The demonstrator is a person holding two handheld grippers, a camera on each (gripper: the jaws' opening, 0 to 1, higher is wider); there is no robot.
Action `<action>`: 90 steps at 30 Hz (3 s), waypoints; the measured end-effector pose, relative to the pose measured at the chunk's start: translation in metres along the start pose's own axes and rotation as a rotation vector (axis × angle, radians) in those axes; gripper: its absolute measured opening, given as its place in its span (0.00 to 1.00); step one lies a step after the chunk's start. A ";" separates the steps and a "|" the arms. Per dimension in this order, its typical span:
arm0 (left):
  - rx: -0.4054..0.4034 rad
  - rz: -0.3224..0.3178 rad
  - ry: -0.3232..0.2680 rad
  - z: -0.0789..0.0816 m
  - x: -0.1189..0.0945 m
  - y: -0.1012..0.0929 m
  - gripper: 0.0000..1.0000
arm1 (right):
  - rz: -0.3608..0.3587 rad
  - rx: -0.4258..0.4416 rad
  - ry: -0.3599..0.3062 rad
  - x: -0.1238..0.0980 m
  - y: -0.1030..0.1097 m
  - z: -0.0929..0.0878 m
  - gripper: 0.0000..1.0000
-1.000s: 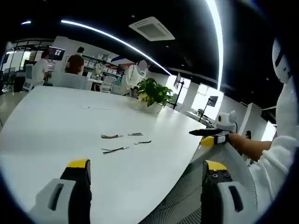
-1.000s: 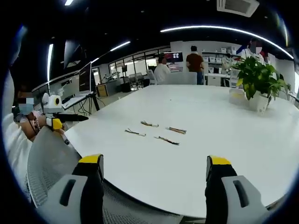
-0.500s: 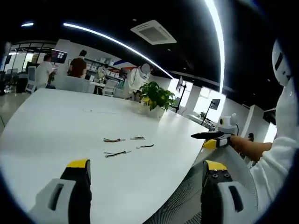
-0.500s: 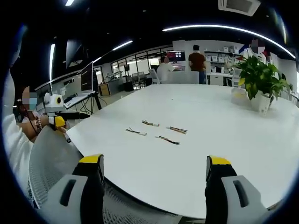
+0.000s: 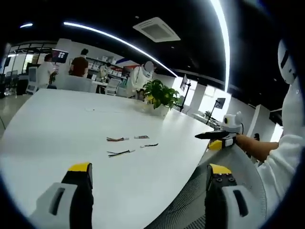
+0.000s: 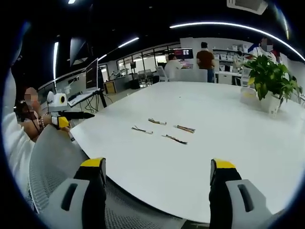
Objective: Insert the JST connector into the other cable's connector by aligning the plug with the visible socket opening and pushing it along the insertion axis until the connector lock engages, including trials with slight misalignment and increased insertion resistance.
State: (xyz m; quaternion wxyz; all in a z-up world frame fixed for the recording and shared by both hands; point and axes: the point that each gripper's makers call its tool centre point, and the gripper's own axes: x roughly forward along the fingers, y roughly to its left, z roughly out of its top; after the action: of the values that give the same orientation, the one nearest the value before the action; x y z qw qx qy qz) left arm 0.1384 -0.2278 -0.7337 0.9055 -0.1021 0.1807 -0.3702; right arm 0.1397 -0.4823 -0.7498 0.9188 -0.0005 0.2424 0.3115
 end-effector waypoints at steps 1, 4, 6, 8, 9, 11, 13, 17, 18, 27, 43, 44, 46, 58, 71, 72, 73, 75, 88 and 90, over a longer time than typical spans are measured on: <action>-0.003 0.000 -0.002 0.000 0.000 0.000 0.99 | 0.005 -0.004 0.006 0.000 0.001 -0.001 0.89; -0.014 0.000 -0.005 0.000 -0.001 0.001 0.99 | 0.014 -0.014 0.021 0.003 -0.001 -0.004 0.90; -0.011 0.005 -0.010 0.001 -0.001 0.001 0.99 | 0.018 -0.017 0.028 0.003 -0.001 -0.005 0.89; -0.012 0.009 -0.012 0.001 -0.002 0.001 0.99 | 0.017 -0.021 0.031 0.003 -0.002 -0.006 0.89; -0.010 0.016 -0.013 0.001 -0.002 0.002 0.99 | 0.011 -0.024 0.032 0.004 -0.003 -0.007 0.89; -0.010 0.023 -0.015 0.001 -0.003 0.003 0.99 | 0.000 -0.023 0.030 0.004 -0.005 -0.007 0.89; -0.012 0.025 -0.019 0.002 -0.003 0.003 0.99 | -0.021 -0.013 0.016 0.002 -0.009 -0.005 0.90; -0.008 0.033 -0.019 0.002 -0.004 0.004 0.99 | -0.023 0.025 -0.011 0.001 -0.011 -0.003 0.89; -0.008 0.033 -0.018 0.002 -0.004 0.004 0.99 | -0.022 0.026 -0.012 0.001 -0.010 -0.003 0.89; -0.003 0.046 -0.003 0.000 -0.003 0.006 0.99 | -0.023 0.028 -0.020 0.001 -0.009 -0.002 0.88; -0.009 0.044 0.004 0.002 -0.002 0.008 0.99 | -0.020 0.035 -0.010 0.002 -0.008 -0.003 0.87; -0.006 0.045 0.005 0.002 -0.002 0.008 0.99 | -0.020 0.034 -0.006 0.002 -0.008 -0.004 0.87; -0.004 0.047 0.004 0.003 -0.002 0.008 0.99 | -0.019 0.027 0.009 0.003 -0.008 -0.005 0.87; 0.008 0.058 0.000 0.015 0.005 0.019 0.99 | -0.010 0.009 0.016 0.009 -0.012 0.000 0.86; 0.039 0.019 -0.015 0.036 0.028 0.032 0.99 | -0.014 0.001 -0.012 0.021 -0.029 0.022 0.84; 0.040 0.018 -0.016 0.038 0.030 0.033 0.99 | -0.010 0.002 -0.008 0.022 -0.029 0.023 0.84; 0.039 0.016 -0.019 0.041 0.032 0.035 0.99 | -0.006 0.000 0.001 0.025 -0.030 0.023 0.84; 0.020 -0.001 -0.042 0.047 0.035 0.035 0.99 | -0.004 -0.013 0.008 0.028 -0.031 0.026 0.83; 0.025 0.010 -0.066 0.068 0.059 0.069 0.99 | 0.024 -0.053 0.024 0.057 -0.047 0.046 0.82; 0.031 0.009 -0.054 0.068 0.065 0.075 0.99 | 0.031 -0.060 0.028 0.062 -0.049 0.048 0.82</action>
State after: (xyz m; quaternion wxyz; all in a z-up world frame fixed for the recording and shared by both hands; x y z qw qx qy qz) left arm 0.2563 -0.2177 -0.7114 0.9132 -0.0974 0.1507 -0.3660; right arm 0.2321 -0.4791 -0.7424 0.9098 -0.0287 0.2460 0.3330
